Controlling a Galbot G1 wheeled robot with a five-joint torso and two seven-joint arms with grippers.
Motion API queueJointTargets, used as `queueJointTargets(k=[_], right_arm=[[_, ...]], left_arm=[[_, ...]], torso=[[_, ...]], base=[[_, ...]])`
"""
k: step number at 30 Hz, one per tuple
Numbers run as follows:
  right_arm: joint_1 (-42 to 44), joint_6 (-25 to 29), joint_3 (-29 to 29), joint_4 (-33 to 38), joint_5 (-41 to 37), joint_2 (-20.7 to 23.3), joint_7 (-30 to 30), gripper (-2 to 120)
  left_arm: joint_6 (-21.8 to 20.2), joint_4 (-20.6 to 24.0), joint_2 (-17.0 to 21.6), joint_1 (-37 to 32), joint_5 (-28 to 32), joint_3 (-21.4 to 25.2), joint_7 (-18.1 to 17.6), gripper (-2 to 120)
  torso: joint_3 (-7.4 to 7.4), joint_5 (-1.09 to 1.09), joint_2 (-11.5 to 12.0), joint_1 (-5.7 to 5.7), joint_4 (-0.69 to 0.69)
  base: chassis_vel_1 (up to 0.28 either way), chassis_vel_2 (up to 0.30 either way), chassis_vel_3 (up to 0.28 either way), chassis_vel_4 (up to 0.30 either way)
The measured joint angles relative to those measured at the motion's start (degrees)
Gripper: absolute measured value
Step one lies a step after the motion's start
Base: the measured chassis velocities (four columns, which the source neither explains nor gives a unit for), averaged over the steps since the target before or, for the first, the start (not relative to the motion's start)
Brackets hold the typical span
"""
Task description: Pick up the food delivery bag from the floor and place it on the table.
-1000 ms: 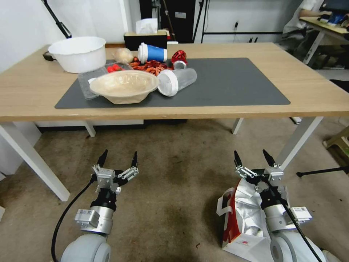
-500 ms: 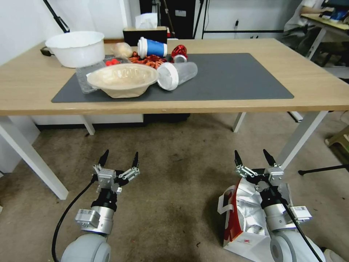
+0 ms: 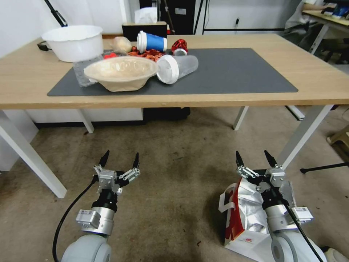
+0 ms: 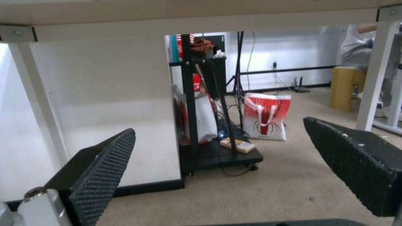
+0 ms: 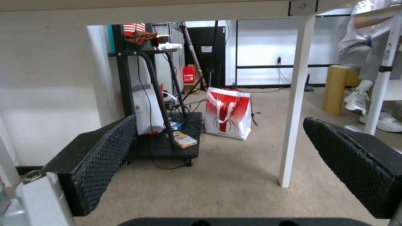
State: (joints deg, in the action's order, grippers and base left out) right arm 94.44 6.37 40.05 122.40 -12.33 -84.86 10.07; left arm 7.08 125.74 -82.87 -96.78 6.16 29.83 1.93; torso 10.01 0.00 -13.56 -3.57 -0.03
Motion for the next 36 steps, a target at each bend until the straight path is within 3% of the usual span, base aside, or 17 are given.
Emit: queueJointTargets(k=[36], right_arm=[[-0.9,-0.4,0.2,0.1,-0.1,0.1,-0.1,100]], left_arm=[[0.1,0.1,0.1,0.2,0.0,0.1,0.5,100]], torso=[[-6.46,0.0,8.1,1.65,0.0]], base=[[0.0,0.0,0.0,0.0]])
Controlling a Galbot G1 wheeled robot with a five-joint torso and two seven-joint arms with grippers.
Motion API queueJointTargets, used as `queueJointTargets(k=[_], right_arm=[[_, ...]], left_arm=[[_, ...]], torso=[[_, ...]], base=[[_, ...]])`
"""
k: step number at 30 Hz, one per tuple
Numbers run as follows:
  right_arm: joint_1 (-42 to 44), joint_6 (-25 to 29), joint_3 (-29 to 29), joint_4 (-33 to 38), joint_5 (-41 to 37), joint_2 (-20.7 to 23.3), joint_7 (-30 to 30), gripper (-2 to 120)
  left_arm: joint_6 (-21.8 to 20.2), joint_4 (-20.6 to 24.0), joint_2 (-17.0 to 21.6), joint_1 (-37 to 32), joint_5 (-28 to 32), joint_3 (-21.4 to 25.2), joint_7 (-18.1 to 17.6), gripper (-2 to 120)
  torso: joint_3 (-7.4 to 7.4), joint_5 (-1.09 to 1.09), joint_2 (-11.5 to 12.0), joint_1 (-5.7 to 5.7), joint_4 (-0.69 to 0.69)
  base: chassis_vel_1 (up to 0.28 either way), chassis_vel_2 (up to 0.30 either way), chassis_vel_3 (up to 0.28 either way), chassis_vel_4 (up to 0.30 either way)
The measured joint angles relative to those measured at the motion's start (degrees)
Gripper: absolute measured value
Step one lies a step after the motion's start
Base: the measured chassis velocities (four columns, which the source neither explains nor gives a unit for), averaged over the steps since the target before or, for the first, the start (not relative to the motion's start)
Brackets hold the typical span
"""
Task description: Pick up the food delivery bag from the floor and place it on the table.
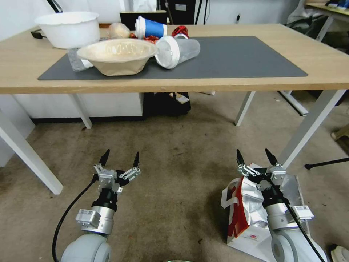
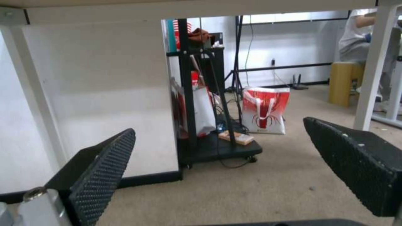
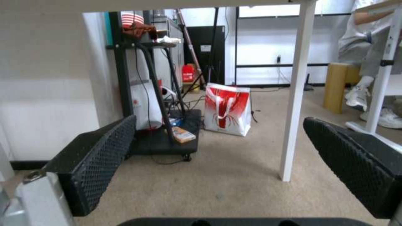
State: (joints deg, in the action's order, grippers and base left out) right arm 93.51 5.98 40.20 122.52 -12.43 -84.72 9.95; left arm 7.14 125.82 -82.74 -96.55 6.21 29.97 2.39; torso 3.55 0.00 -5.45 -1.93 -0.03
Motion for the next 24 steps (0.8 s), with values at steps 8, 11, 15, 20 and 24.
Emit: queueJointTargets(k=[8,11,15,20,24], right_arm=[[0.2,0.0,0.2,-0.1,-0.2,0.0,0.0,100],[0.2,0.0,0.3,-0.1,-0.2,0.0,0.0,100],[0.2,0.0,0.3,0.0,-0.3,0.0,0.0,100],[0.0,-0.1,0.2,-0.2,-0.3,-0.2,0.0,100],[-0.2,-0.1,0.2,-0.3,-0.3,-0.2,0.0,100]], left_arm=[[0.0,0.0,-0.1,0.0,0.0,-0.1,0.1,100],[0.0,0.0,-0.1,-0.1,0.0,-0.1,0.1,100],[0.0,0.0,-0.1,-0.2,0.0,-0.1,0.1,100],[0.0,0.0,-0.1,-0.2,0.0,0.0,0.2,100],[0.0,-0.1,0.0,-0.2,0.0,0.0,0.4,100]], torso=[[-1.47,0.0,1.6,0.1,0.0],[-1.9,0.0,2.1,0.15,0.0],[-2.72,0.0,2.9,0.19,0.0],[-3.55,0.0,4.3,0.37,0.0],[-3.55,0.0,4.6,0.44,0.0]], base=[[0.0,0.0,0.0,0.0],[0.0,0.0,0.0,0.0],[0.0,0.0,0.0,0.0],[0.0,0.0,0.0,0.0],[0.0,0.0,0.0,0.0]])
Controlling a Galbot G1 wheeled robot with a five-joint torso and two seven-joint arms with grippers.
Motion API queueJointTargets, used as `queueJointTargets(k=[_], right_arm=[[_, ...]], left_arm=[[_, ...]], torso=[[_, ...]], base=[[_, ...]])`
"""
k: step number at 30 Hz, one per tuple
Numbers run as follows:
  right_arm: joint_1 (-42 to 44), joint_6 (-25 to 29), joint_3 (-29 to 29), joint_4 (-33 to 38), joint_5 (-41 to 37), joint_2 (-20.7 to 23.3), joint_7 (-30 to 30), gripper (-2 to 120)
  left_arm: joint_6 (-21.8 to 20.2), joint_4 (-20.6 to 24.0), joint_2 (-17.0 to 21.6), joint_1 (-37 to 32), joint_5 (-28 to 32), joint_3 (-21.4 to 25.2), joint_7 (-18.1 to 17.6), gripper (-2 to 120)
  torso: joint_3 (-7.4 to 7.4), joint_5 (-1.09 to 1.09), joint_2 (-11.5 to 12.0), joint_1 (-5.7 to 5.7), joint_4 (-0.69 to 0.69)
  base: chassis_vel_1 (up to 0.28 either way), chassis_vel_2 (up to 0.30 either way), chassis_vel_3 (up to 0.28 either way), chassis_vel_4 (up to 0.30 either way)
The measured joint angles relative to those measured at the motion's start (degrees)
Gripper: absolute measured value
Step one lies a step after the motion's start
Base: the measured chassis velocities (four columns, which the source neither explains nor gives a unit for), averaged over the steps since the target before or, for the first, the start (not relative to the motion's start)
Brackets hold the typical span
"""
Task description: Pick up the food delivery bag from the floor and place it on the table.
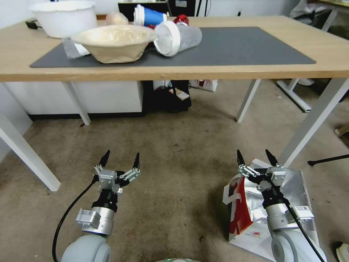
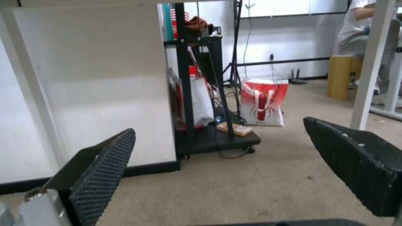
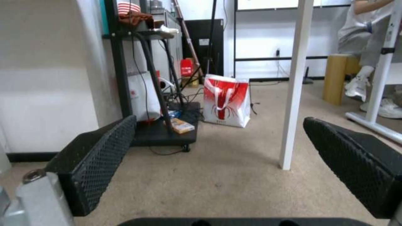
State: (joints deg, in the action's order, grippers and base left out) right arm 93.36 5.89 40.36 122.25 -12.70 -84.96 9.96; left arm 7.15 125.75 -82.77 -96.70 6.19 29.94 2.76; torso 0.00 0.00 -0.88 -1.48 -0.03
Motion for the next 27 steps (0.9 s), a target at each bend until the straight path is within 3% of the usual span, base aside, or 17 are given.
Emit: queueJointTargets(k=[8,13,16,27], right_arm=[[-0.4,-0.2,0.1,0.0,0.1,0.0,-0.2,100],[-0.2,-0.2,0.6,0.5,2.4,-0.4,-2.7,100],[-0.2,-0.1,1.7,0.9,4.5,-0.4,-3.8,100],[-0.1,0.0,5.6,0.9,9.3,-0.6,-6.9,100]], left_arm=[[0.1,-0.3,0.1,0.4,0.2,0.0,0.2,100],[5.0,-2.1,0.2,0.8,1.2,0.5,0.7,100],[5.6,-2.4,0.4,0.9,1.3,0.5,0.7,100],[5.1,-2.8,2.4,1.4,0.4,0.8,-1.1,100]], torso=[[0.0,0.0,0.0,0.02,0.0],[0.0,0.0,-0.2,0.01,0.0],[0.0,0.0,-0.2,0.0,0.0],[0.0,0.0,-0.4,-0.03,0.0]], base=[[0.0,0.0,0.0,0.0],[0.0,0.0,0.0,0.0],[0.0,0.0,0.0,0.0],[0.0,0.0,0.0,0.0]])
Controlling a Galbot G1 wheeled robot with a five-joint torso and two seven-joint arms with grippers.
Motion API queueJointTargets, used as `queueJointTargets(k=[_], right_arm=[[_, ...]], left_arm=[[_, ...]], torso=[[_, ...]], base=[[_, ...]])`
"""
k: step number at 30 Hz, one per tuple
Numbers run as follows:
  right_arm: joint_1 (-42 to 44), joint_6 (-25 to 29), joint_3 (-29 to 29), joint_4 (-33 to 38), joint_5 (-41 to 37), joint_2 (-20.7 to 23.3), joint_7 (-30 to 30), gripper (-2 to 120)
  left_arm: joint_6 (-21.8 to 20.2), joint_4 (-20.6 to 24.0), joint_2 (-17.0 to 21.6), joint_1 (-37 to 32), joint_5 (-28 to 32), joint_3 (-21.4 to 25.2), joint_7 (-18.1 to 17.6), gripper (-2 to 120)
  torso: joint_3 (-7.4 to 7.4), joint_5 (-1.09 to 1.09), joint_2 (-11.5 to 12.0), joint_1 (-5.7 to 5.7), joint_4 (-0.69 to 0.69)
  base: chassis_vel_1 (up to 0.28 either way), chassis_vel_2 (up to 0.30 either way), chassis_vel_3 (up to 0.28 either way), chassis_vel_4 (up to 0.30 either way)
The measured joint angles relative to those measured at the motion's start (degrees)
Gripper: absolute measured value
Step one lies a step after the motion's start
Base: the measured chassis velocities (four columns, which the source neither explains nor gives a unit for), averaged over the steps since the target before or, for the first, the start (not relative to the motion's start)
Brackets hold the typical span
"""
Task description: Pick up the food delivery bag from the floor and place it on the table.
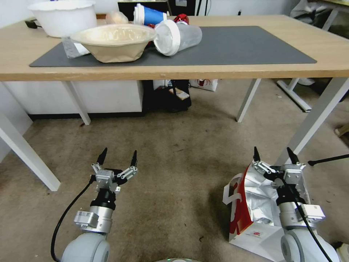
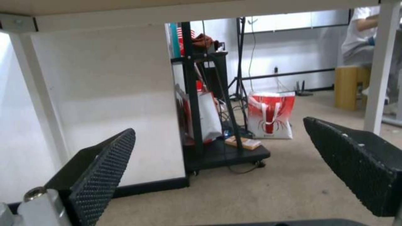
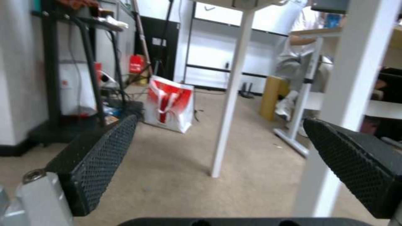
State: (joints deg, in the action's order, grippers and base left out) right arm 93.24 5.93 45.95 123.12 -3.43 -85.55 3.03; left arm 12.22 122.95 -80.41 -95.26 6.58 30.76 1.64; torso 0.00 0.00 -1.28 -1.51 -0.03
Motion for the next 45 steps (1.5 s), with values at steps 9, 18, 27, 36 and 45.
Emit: queueJointTargets(k=[9,18,27,36,45], right_arm=[[-0.6,2.4,7.5,-3.7,2.8,0.3,1.6,100],[-3.2,4.2,14.9,-8.6,1.8,2.2,6.7,100],[-4.7,4.4,19.2,-12.9,1.6,4.6,9.0,100],[-6.2,4.7,20.0,-18.6,2.7,6.5,8.3,100],[-7.4,2.7,19.0,-24.7,-0.5,8.1,8.7,100]], left_arm=[[-1.6,-0.7,0.9,0.2,1.0,-0.1,-2.4,100],[-2.4,-2.9,0.9,1.8,1.0,-0.4,-3.3,100],[-2.9,-3.6,1.0,2.3,0.9,-0.6,-3.4,100],[-2.8,-3.8,0.7,2.2,0.9,-0.6,-3.4,100],[-2.5,-3.5,0.4,1.6,0.5,-0.5,-3.5,100]], torso=[[0.0,0.01,-0.1,-0.02,0.01],[0.0,0.01,-0.2,-0.03,0.0],[0.0,0.01,-0.2,-0.03,0.0],[0.0,0.01,-0.2,-0.03,0.0],[0.0,0.01,-0.2,-0.04,0.01]], base=[[0.0,0.0,0.0,0.0],[0.0,0.0,0.0,0.0],[0.0,0.0,0.0,0.0],[0.0,0.0,0.0,0.0],[0.0,0.0,0.0,0.0]])
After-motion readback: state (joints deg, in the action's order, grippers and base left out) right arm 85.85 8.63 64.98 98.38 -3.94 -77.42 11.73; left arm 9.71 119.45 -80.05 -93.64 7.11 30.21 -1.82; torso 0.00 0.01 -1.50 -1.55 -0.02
